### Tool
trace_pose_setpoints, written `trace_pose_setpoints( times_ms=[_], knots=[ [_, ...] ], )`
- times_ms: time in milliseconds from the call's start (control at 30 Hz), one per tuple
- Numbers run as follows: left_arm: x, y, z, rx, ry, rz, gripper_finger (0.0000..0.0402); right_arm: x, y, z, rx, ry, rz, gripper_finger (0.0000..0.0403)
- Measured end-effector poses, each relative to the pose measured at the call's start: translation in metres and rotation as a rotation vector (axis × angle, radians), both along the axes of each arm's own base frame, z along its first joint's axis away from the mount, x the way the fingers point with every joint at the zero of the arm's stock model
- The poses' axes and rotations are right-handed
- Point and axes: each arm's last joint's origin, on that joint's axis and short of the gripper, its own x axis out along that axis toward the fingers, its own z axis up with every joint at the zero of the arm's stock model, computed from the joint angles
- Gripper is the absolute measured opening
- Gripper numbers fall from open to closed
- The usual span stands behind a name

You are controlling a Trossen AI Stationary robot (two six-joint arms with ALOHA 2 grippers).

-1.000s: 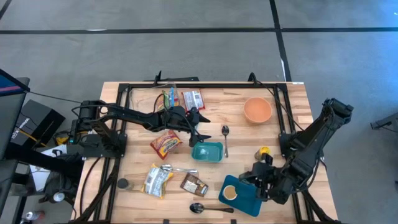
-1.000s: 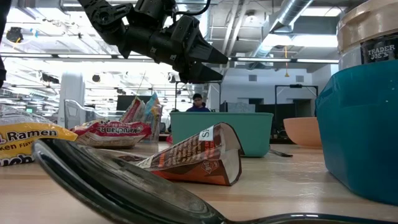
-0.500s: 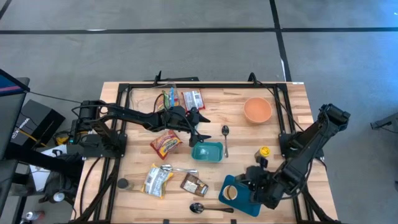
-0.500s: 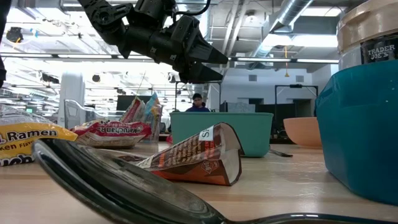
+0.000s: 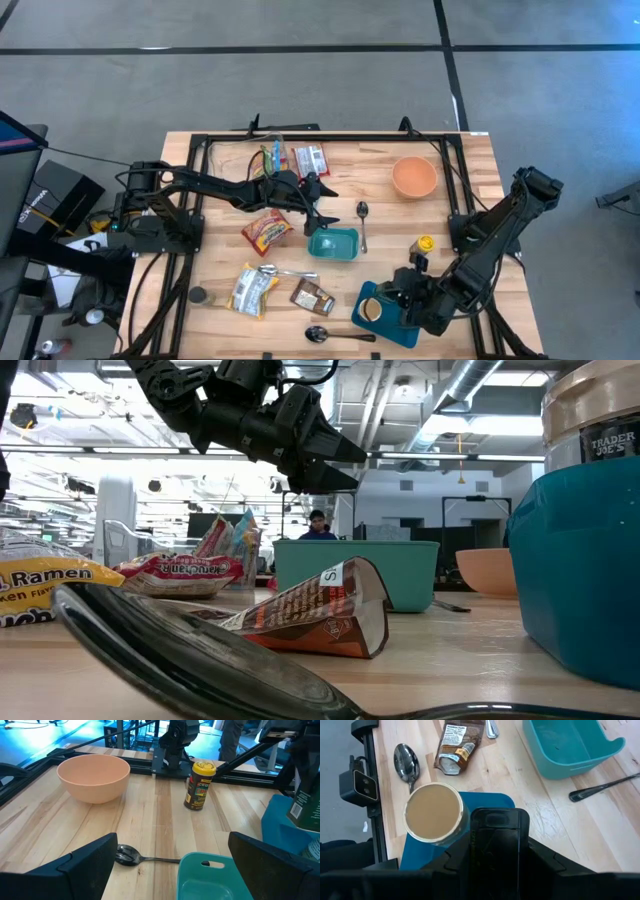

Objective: Pick & Place Food Item
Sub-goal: Put the black seasoning can into the blue bin

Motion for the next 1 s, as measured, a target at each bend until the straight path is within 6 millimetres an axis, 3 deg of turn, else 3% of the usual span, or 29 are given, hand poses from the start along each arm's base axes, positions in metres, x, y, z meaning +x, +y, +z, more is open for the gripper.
trace_pose_setpoints(
  times_ms=[267,800,1000],
  knots=[
    [0.000,0.000,0.000,0.000,0.000,0.000,0.0374,0.001,-0.004,-0.011,0.010,0.003,-0.022,0.0123],
    [0.000,0.000,0.000,0.000,0.000,0.001,0.0374,0.002,-0.003,-0.011,0.029,0.006,-0.024,0.0123],
    [0.000,0.000,0.000,0.000,0.000,0.000,0.0374,0.009,0.002,-0.029,-0.008,0.056,-0.030,0.0123]
  ],
)
